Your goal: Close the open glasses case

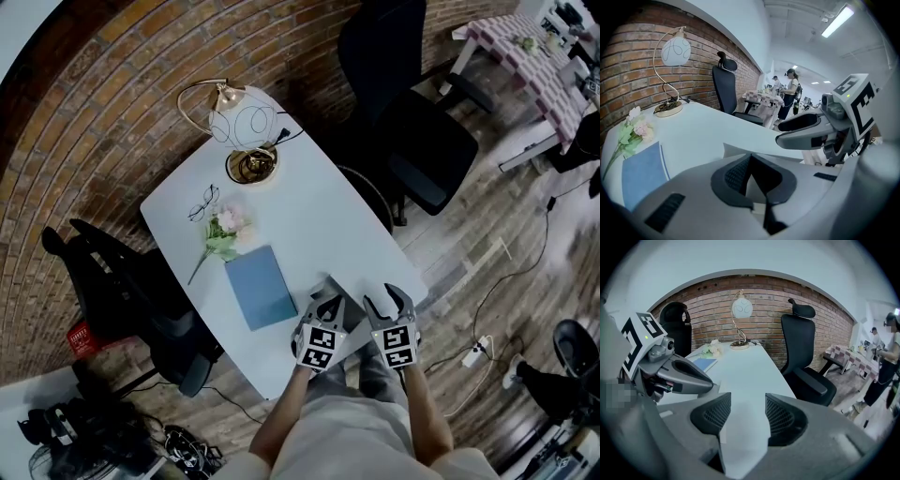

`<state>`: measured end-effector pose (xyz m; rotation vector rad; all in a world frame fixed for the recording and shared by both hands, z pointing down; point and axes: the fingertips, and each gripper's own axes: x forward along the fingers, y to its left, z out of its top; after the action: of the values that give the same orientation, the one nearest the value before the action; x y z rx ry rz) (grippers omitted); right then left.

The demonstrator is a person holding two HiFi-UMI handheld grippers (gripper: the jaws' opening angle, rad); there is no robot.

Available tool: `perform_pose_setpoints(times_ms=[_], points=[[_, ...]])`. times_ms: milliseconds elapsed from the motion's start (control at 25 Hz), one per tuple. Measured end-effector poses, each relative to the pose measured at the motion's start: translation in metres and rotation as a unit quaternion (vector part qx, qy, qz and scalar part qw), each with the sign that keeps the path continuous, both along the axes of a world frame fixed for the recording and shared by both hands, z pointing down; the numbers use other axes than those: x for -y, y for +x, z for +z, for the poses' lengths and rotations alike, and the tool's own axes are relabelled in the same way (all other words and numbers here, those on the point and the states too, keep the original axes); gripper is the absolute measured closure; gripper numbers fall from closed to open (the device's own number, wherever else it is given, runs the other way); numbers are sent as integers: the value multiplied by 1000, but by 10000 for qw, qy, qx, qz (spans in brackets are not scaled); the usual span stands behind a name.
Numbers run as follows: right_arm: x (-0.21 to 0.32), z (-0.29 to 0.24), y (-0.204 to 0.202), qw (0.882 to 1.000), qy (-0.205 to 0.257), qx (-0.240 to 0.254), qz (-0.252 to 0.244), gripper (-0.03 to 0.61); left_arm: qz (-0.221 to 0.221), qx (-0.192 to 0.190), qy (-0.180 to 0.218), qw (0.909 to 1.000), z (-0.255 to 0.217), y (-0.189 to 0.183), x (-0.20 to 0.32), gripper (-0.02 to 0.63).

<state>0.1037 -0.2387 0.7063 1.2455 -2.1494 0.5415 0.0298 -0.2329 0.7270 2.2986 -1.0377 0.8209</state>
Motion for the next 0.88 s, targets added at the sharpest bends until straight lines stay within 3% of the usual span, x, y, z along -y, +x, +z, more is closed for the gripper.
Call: perform_pose_setpoints(times_ms=[880], points=[[-2, 19, -17, 9986, -192, 14, -497, 348, -231, -50, -88, 9997, 11, 9, -5, 611]])
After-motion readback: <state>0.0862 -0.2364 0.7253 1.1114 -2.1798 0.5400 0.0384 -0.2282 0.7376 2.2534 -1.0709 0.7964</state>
